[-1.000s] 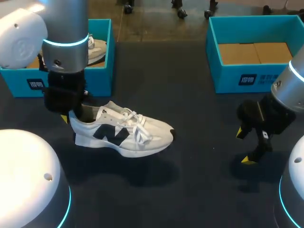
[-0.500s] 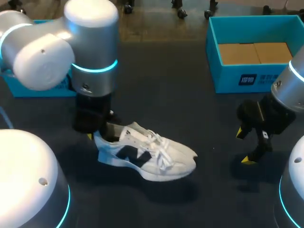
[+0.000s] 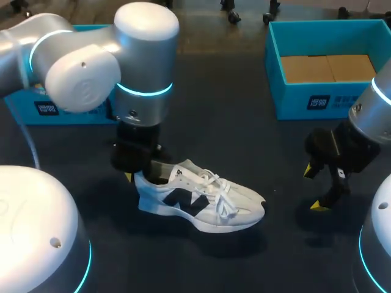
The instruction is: Take the shoe out of the shoebox, open the shoe tongue, remove and reinsert the insole, then place the shoe into the shoebox
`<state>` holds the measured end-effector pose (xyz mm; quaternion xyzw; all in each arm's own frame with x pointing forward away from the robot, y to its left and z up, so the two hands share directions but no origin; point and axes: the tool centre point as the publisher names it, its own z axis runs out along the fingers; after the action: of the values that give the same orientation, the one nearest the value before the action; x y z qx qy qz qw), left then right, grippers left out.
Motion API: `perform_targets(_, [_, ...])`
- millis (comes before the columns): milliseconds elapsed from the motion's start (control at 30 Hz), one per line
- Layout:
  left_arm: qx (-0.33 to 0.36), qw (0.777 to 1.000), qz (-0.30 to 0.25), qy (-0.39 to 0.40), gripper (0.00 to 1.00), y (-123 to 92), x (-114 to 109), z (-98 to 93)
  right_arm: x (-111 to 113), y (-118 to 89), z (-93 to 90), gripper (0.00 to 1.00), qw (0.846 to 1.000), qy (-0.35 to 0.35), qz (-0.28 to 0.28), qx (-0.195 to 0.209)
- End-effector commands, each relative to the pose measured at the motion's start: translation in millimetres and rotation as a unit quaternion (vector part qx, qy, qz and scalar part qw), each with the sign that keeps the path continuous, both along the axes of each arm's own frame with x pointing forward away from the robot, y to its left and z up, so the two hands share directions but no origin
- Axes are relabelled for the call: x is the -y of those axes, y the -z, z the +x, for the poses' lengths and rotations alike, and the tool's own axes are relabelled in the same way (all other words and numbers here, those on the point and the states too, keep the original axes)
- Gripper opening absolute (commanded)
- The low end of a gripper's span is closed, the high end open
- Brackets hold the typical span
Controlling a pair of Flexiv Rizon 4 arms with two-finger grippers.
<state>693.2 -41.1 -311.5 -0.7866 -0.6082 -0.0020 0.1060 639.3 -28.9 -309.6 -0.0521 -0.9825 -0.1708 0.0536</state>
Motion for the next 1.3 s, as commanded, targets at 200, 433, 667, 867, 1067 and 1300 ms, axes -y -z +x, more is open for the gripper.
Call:
perform_targets(200, [0.014, 1.0, 0.022, -0.009, 0.0, 41, 25, -0.6, -1, 0, -0.6, 1.0, 1.0, 0.0, -0.002, 0.0])
perform_targets(433, [-0.001, 0.999, 0.027, -0.029, 0.0, 56, 39, 3.4, -1, 0, -0.6, 1.0, 1.0, 0.0, -0.002, 0.0])
perform_targets(667, [0.001, 0.999, 0.033, -0.028, 0.0, 63, 48, 1.7, -1, 0, -0.6, 1.0, 1.0, 0.0, -0.002, 0.0])
perform_targets(867, [0.02, 0.998, 0.043, -0.041, 0.0, 69, 53, 1.2, -1, 0, -0.6, 1.0, 1.0, 0.0, -0.002, 0.0])
perform_targets(1067, [0.027, 0.997, 0.046, -0.046, 0.0, 75, 56, -0.7, -1, 0, -0.6, 1.0, 1.0, 0.0, -0.002, 0.0])
perform_targets(1300, [0.033, 0.997, 0.047, -0.048, 0.0, 83, 60, 0.6, -1, 0, -0.6, 1.0, 1.0, 0.0, -0.002, 0.0])
